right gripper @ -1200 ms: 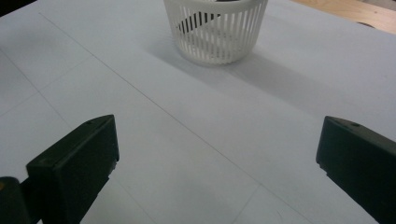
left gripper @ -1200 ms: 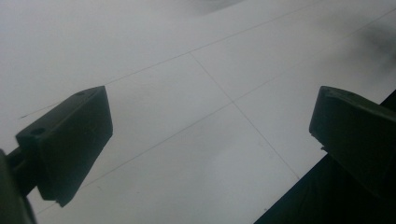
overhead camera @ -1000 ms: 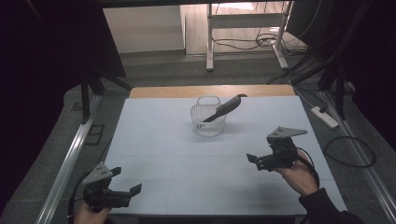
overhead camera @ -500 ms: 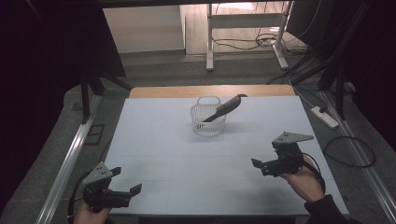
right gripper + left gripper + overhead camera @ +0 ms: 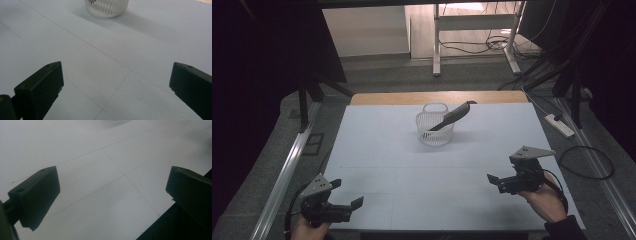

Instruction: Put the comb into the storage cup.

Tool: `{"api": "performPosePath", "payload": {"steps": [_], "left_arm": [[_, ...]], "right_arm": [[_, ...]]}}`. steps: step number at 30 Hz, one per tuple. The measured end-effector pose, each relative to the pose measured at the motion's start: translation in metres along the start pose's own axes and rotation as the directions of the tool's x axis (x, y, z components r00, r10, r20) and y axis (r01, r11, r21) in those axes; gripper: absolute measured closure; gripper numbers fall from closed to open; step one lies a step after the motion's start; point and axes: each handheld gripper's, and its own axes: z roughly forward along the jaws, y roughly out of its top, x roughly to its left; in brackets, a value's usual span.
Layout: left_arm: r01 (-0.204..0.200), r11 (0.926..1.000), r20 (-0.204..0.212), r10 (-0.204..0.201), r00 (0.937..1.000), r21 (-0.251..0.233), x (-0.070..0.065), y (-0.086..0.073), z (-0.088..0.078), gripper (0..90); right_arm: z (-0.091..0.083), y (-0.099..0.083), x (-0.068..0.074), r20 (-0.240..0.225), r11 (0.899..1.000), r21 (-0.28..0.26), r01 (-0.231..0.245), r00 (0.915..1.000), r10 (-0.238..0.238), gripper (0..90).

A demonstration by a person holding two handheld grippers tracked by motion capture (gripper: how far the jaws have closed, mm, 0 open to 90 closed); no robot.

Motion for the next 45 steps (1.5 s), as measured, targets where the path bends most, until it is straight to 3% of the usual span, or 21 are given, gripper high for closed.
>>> {"api": "performPosePath", "payload": {"steps": [13, 45], "left_arm": [[0.003, 1.0, 0.0, -0.003, 1.0, -0.002, 0.0, 0.0, 0.0, 0.0], [0.007, 0.9999, -0.015, -0.007, 0.9999, -0.008, 0.001, -0.001, -0.003, 0.0]], "right_arm": [[-0.018, -0.013, -0.004, 0.019, 0.999, -0.013, -0.041, 0.999, 0.041, 0.0], [-0.047, -0.041, -0.011, 0.093, 0.997, -0.017, -0.07, 0.9931, 0.071, 0.0]]}}
